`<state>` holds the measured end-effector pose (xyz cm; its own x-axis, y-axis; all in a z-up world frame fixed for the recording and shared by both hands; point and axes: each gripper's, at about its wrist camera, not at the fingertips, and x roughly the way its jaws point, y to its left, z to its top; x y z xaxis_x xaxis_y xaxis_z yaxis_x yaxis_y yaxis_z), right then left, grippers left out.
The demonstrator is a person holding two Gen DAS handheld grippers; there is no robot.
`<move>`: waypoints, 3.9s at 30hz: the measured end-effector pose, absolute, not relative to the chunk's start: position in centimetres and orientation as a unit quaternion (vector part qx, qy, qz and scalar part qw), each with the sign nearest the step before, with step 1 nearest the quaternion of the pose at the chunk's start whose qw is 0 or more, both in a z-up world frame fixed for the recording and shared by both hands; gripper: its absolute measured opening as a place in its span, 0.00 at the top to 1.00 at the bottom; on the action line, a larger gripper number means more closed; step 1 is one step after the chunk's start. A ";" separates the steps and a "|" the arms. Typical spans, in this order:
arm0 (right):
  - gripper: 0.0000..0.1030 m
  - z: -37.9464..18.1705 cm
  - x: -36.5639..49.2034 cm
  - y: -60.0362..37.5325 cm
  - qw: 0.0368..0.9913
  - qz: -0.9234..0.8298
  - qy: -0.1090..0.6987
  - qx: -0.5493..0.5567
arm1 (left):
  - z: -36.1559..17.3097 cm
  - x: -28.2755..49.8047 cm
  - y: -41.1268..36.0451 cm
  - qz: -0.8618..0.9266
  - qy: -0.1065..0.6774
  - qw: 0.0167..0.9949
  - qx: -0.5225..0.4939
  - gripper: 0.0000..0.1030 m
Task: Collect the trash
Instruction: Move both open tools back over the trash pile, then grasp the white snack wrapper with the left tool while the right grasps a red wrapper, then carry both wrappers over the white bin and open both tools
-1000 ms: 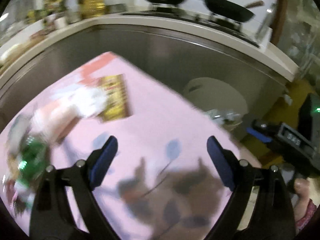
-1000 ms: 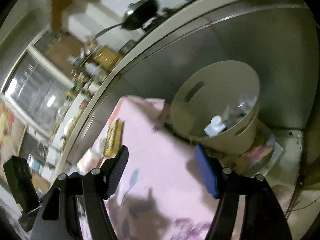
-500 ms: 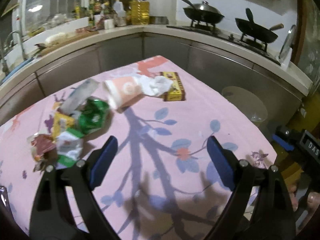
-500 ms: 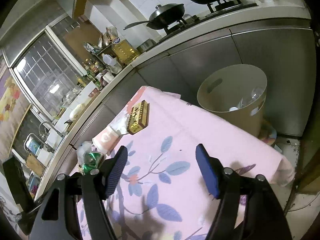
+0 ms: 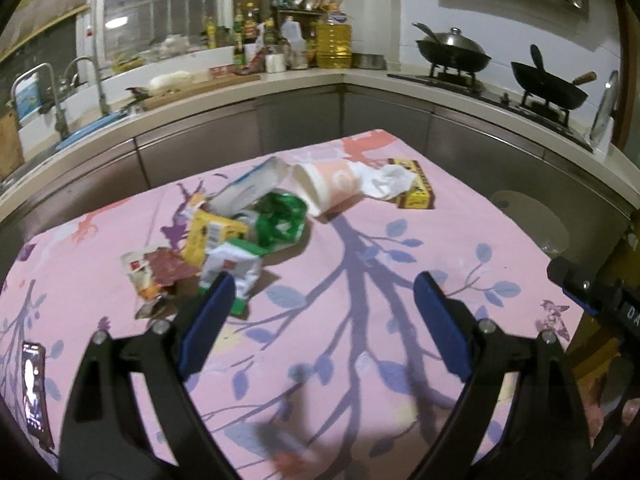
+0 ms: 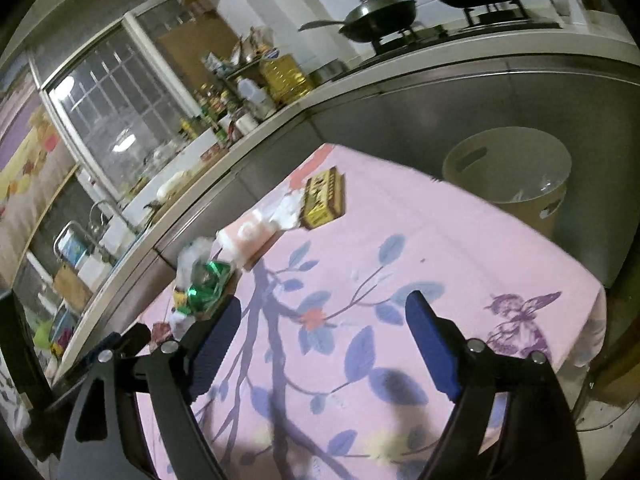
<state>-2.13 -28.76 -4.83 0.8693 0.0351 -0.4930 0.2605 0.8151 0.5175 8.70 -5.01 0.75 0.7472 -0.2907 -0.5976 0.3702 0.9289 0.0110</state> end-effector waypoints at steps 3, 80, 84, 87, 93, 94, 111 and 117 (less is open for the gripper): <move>0.21 -5.0 -1.9 -27.9 0.921 -0.053 0.256 0.289 | 0.4 8.8 -3.9 -0.159 0.309 0.936 0.062 0.16; 0.57 -6.9 16.7 0.0 0.906 0.254 0.302 -0.155 | -6.1 16.4 18.2 -0.133 0.390 0.898 -0.154 0.36; 0.93 -8.0 18.8 0.9 0.900 0.255 0.316 -0.156 | -6.4 17.3 18.7 -0.152 0.406 0.882 -0.183 0.36; 1.00 -7.3 18.6 -0.3 0.909 0.255 0.307 -0.118 | -6.5 19.1 18.6 -0.168 0.415 0.873 -0.191 0.36; 1.00 -5.6 16.8 -3.2 0.924 0.244 0.289 -0.055 | -7.7 23.5 17.8 -0.201 0.448 0.845 -0.210 0.43; 1.00 -5.5 16.6 -3.5 0.925 0.243 0.289 -0.048 | -8.0 24.2 17.5 -0.207 0.457 0.837 -0.218 0.46; 1.00 -2.6 7.5 -12.0 0.933 0.221 0.275 0.072 | -5.7 18.9 15.0 -0.241 0.436 0.837 -0.228 0.99; 1.00 -3.3 4.1 -16.4 0.938 0.179 0.279 0.099 | -3.7 15.2 12.7 -0.271 0.426 0.838 -0.209 0.99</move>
<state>4.06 -16.43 -3.35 0.7799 0.3918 -0.4881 -0.2814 0.9161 0.2857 15.20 12.68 -3.65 0.4905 -0.6324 -0.5996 0.2767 0.7655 -0.5810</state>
